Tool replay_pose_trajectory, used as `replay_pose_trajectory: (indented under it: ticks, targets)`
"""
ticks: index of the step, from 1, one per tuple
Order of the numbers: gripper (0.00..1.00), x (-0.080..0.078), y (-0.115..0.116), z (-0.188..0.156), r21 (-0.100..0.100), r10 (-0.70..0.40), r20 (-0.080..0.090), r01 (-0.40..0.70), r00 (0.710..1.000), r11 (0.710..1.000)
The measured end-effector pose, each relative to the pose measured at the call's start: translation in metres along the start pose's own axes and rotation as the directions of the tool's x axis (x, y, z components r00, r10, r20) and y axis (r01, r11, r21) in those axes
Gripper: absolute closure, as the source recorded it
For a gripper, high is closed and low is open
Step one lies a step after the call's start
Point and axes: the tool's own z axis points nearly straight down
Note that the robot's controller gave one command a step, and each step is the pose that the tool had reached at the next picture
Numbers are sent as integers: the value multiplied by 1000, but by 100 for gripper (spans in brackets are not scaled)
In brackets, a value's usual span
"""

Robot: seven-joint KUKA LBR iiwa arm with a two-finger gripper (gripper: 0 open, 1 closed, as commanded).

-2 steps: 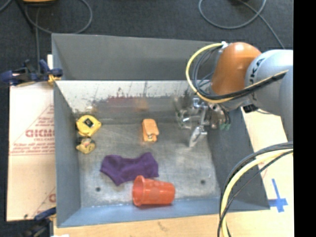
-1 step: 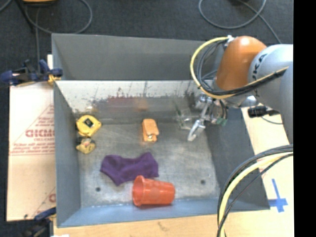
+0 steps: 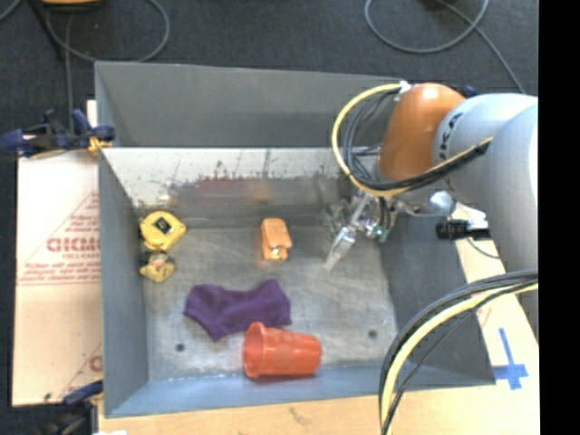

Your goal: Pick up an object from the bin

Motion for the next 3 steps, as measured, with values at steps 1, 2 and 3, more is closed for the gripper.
replay_pose_trajectory:
  ticks: [1,2,3]
  targets:
    - [100,-2,-2,-5,4,4,-5,-4,1000,1000]
    - [100,-2,-2,-5,4,4,-4,-4,1000,1000]
    - [100,-2,-3,-10,4,4,-3,-4,1000,1000]
